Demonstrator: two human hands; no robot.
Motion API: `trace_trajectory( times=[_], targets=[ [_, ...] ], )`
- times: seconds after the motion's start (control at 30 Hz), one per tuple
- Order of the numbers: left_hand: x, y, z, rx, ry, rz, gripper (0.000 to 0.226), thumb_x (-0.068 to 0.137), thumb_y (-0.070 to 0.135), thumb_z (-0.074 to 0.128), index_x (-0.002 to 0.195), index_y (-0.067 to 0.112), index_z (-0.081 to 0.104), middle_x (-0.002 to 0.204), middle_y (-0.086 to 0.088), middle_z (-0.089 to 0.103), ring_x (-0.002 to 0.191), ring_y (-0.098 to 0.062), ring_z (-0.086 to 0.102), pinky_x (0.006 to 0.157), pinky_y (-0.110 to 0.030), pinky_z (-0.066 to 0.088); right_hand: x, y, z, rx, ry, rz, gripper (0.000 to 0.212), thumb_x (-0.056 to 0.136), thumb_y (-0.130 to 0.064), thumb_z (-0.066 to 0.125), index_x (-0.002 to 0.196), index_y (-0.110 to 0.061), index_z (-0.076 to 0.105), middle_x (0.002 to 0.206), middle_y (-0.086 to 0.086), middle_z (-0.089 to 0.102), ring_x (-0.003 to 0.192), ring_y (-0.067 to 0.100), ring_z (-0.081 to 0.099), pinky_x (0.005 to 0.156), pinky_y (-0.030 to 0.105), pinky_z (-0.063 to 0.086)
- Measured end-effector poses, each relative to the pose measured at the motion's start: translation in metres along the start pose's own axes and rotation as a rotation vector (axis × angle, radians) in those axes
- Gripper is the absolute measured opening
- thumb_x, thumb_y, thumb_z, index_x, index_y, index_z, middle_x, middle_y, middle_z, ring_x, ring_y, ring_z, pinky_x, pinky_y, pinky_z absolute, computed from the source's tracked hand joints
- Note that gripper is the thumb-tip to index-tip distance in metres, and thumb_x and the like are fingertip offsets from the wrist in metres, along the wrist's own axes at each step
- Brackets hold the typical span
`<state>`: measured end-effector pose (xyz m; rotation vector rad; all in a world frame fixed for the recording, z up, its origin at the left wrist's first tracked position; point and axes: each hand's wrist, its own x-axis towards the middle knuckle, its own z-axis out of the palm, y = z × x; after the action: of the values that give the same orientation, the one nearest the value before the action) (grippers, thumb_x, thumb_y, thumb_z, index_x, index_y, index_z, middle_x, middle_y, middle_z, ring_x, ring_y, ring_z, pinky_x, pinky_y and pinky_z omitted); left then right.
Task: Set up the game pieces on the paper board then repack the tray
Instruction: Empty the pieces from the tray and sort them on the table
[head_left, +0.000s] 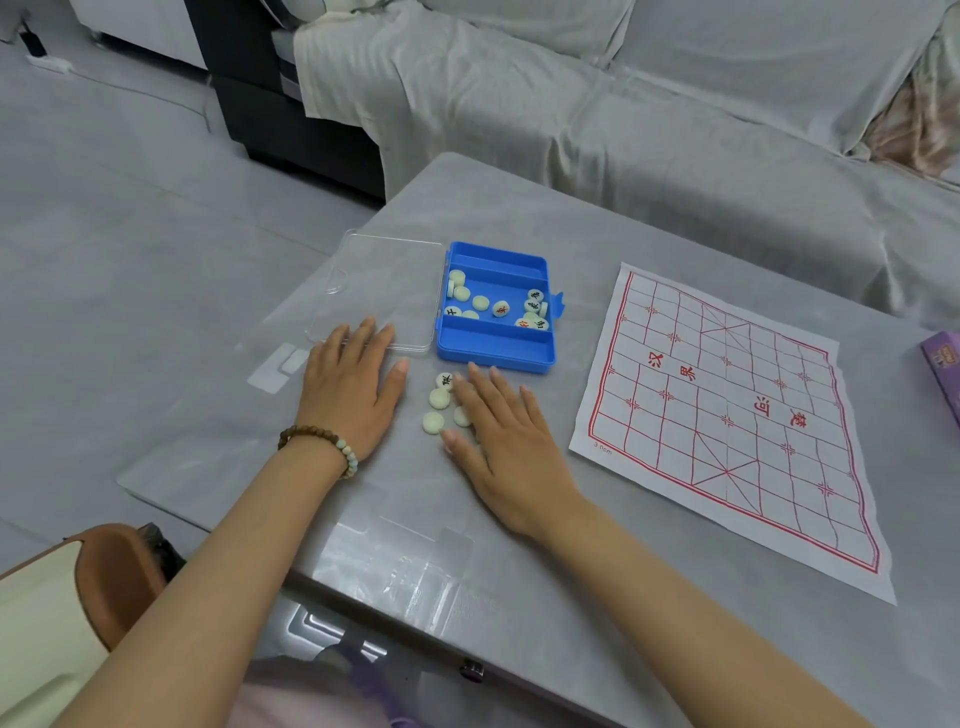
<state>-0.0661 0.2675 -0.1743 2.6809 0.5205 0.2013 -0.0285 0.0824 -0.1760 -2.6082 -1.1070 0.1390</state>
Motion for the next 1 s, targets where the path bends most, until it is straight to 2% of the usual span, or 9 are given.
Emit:
trace_trajectory(
  times=[0.17, 0.27, 0.4, 0.47, 0.57, 0.7, 0.83, 0.9, 1.0],
  targets=[
    [0.0, 0.001, 0.001, -0.002, 0.0, -0.003, 0.051, 0.098, 0.039, 0.026, 0.146, 0.022, 0.023, 0.155, 0.0, 0.016, 0.142, -0.023, 0.008, 0.116, -0.038, 0.006, -0.01, 0.002, -0.001, -0.048, -0.051, -0.046, 0.073, 0.086, -0.062, 0.007, 0.15, -0.028, 0.003, 0.158, -0.01, -0.002, 0.144, 0.007, -0.006, 0.116, 0.026, -0.009],
    [0.0, 0.001, -0.001, -0.023, 0.008, -0.003, 0.05, 0.098, 0.037, 0.027, 0.145, 0.021, 0.025, 0.155, -0.001, 0.017, 0.142, -0.024, 0.01, 0.116, -0.039, 0.007, -0.011, -0.005, -0.001, 0.02, -0.066, -0.137, 0.07, 0.088, -0.059, 0.012, 0.15, -0.026, 0.009, 0.158, -0.011, 0.002, 0.144, 0.004, -0.003, 0.115, 0.023, -0.009],
    [0.0, 0.001, -0.004, -0.04, -0.003, 0.003, 0.049, 0.099, 0.035, 0.023, 0.146, 0.021, 0.024, 0.155, -0.001, 0.017, 0.143, -0.024, 0.009, 0.116, -0.038, 0.005, 0.008, -0.002, -0.021, 0.246, 0.107, -0.037, 0.054, 0.098, -0.041, 0.036, 0.146, -0.021, 0.026, 0.156, -0.005, 0.02, 0.144, 0.008, 0.012, 0.118, 0.028, 0.007],
    [0.002, 0.001, -0.005, -0.025, -0.024, -0.002, 0.049, 0.099, 0.036, 0.019, 0.146, 0.022, 0.022, 0.155, 0.0, 0.016, 0.143, -0.021, 0.008, 0.115, -0.038, 0.003, 0.031, 0.008, -0.036, 0.22, 0.205, 0.034, 0.052, 0.098, -0.039, 0.04, 0.145, -0.02, 0.03, 0.154, -0.004, 0.026, 0.142, 0.011, 0.019, 0.117, 0.03, 0.015],
    [0.003, 0.001, -0.006, -0.018, -0.032, -0.008, 0.05, 0.099, 0.037, 0.017, 0.146, 0.023, 0.021, 0.155, 0.002, 0.015, 0.143, -0.019, 0.007, 0.116, -0.038, 0.002, 0.076, 0.033, -0.055, -0.004, 0.18, 0.137, 0.052, 0.098, -0.046, 0.032, 0.137, -0.013, 0.042, 0.146, 0.004, 0.038, 0.136, 0.018, 0.031, 0.115, 0.035, 0.015],
    [0.003, 0.001, -0.003, -0.013, -0.036, -0.014, 0.05, 0.099, 0.039, 0.016, 0.147, 0.025, 0.02, 0.155, 0.003, 0.014, 0.143, -0.018, 0.006, 0.116, -0.039, 0.002, 0.103, 0.052, -0.051, -0.319, -0.042, 0.252, 0.062, 0.097, -0.052, 0.017, 0.12, -0.006, 0.05, 0.132, 0.013, 0.047, 0.126, 0.027, 0.039, 0.114, 0.041, 0.015],
    [0.003, -0.001, -0.002, -0.03, -0.035, -0.008, 0.051, 0.098, 0.042, 0.013, 0.147, 0.026, 0.02, 0.155, 0.004, 0.012, 0.143, -0.017, 0.005, 0.116, -0.039, 0.0, 0.099, 0.043, -0.043, -0.047, -0.026, 0.122, 0.056, 0.098, -0.048, 0.025, 0.126, -0.006, 0.049, 0.143, 0.011, 0.041, 0.135, 0.023, 0.033, 0.116, 0.038, 0.014],
    [0.002, -0.001, -0.002, -0.043, -0.045, -0.012, 0.052, 0.098, 0.043, 0.012, 0.147, 0.027, 0.019, 0.156, 0.005, 0.011, 0.143, -0.016, 0.003, 0.116, -0.038, -0.002, 0.096, 0.042, -0.043, -0.111, 0.058, 0.198, 0.061, 0.098, -0.05, 0.023, 0.133, -0.005, 0.043, 0.148, 0.011, 0.034, 0.14, 0.021, 0.026, 0.117, 0.037, 0.011],
    [0.003, 0.0, -0.002, -0.036, -0.051, -0.026, 0.05, 0.098, 0.04, 0.015, 0.147, 0.027, 0.017, 0.156, 0.006, 0.009, 0.143, -0.015, 0.002, 0.116, -0.037, -0.003, 0.092, 0.041, -0.036, -0.17, 0.007, 0.246, 0.061, 0.097, -0.05, 0.021, 0.131, -0.004, 0.042, 0.135, 0.011, 0.046, 0.131, 0.025, 0.036, 0.116, 0.039, 0.016]
  ],
)
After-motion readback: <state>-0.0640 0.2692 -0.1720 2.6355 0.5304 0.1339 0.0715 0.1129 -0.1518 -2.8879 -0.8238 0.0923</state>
